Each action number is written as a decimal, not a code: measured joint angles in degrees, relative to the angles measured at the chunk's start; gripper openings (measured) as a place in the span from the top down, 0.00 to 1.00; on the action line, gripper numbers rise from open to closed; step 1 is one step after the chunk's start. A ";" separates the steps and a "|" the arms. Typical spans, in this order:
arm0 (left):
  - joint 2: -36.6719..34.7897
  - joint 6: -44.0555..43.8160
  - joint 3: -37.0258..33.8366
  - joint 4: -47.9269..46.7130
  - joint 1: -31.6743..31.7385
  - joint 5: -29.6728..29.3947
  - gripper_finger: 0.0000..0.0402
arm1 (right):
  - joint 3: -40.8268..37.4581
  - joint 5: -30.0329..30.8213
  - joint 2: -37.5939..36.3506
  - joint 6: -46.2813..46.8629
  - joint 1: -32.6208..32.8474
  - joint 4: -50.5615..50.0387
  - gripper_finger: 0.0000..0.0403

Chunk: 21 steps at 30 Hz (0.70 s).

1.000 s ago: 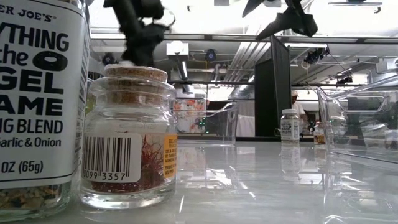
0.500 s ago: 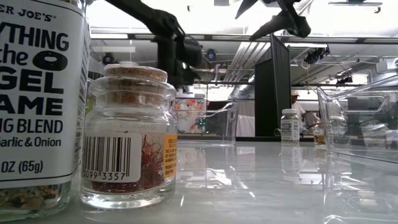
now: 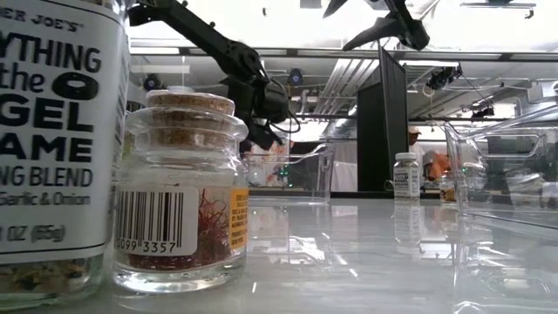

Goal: Sort spices by type
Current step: Put the brown seasoning bottle into the middle transparent bin

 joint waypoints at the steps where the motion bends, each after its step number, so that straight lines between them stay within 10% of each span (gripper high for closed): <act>1: -0.28 0.44 0.00 0.08 0.00 -0.02 0.43 | 0.00 0.00 0.00 0.00 0.00 0.00 0.41; 14: -5.97 -0.58 7.64 -3.98 -0.09 1.87 0.40 | 0.69 1.05 -0.07 -4.03 -2.04 4.05 0.41; 21: -18.43 -8.00 8.17 0.33 -0.07 12.15 0.40 | 6.90 4.77 -0.22 -8.83 -10.19 -1.22 0.41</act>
